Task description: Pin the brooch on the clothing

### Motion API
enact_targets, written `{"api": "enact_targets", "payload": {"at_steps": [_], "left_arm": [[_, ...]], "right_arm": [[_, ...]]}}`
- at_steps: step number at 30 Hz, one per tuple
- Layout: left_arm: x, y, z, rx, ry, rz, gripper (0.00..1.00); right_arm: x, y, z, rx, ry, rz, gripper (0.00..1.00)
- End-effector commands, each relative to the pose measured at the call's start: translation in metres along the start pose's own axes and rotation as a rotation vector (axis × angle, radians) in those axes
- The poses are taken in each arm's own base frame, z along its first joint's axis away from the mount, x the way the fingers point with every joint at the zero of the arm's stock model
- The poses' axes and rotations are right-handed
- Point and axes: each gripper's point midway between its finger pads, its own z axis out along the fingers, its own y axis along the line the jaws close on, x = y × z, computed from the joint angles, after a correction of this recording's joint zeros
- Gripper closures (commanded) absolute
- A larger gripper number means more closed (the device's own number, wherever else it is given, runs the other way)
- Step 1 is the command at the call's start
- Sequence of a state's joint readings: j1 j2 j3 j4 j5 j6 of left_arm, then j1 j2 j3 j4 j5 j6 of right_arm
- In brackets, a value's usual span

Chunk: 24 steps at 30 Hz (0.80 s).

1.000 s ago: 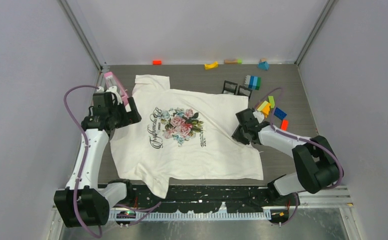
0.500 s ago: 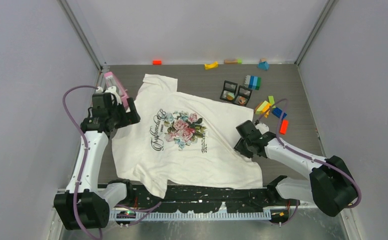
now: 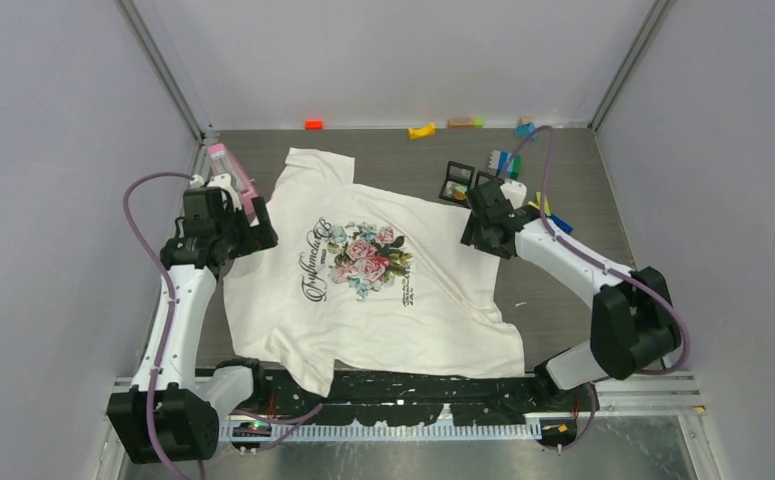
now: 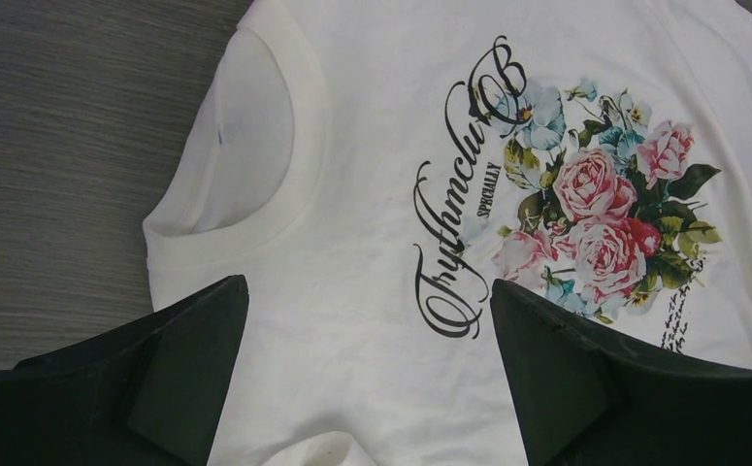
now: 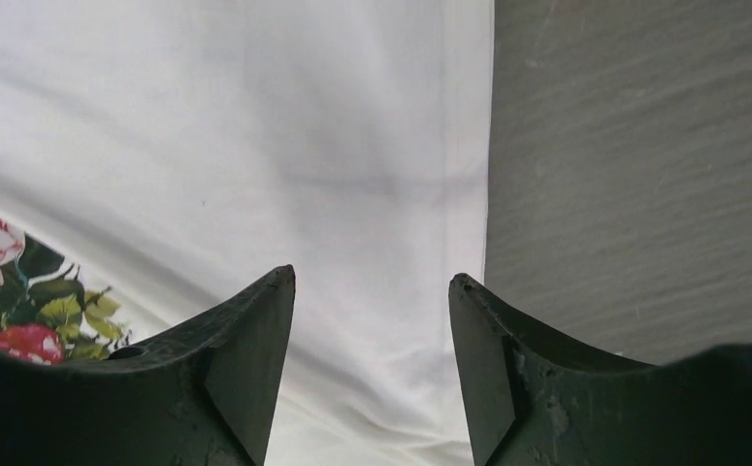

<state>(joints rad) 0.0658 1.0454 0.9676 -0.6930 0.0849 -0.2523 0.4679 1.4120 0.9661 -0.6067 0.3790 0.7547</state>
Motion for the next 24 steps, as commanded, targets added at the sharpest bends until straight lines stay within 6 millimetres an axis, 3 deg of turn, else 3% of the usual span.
{"api": "enact_targets", "payload": {"at_steps": [1,6,7,10,11,15,24], "left_arm": [[-0.007,0.005,-0.004,-0.024,-0.042,0.020,0.00],[-0.005,0.010,-0.002,-0.048,-0.033,0.026,0.00],[-0.005,0.011,-0.001,-0.051,-0.032,0.028,0.00],[-0.005,0.013,-0.001,-0.060,-0.032,0.031,0.00],[-0.004,0.013,-0.002,-0.062,-0.032,0.032,0.00],[-0.003,0.015,-0.002,-0.073,-0.034,0.035,0.00],[-0.002,0.016,0.000,-0.075,-0.027,0.039,0.00]], "right_arm": [[-0.043,0.005,0.033,0.020,-0.034,-0.146,0.35],[-0.086,0.035,0.060,-0.038,-0.066,-0.156,0.35],[-0.084,0.038,0.072,-0.032,-0.051,-0.170,0.36],[-0.105,0.056,0.083,-0.053,-0.073,-0.174,0.37],[-0.103,0.058,0.092,-0.047,-0.058,-0.188,0.37],[-0.126,0.081,0.102,-0.077,-0.090,-0.197,0.37],[-0.140,0.100,0.136,-0.054,-0.081,-0.238,0.36]]}}
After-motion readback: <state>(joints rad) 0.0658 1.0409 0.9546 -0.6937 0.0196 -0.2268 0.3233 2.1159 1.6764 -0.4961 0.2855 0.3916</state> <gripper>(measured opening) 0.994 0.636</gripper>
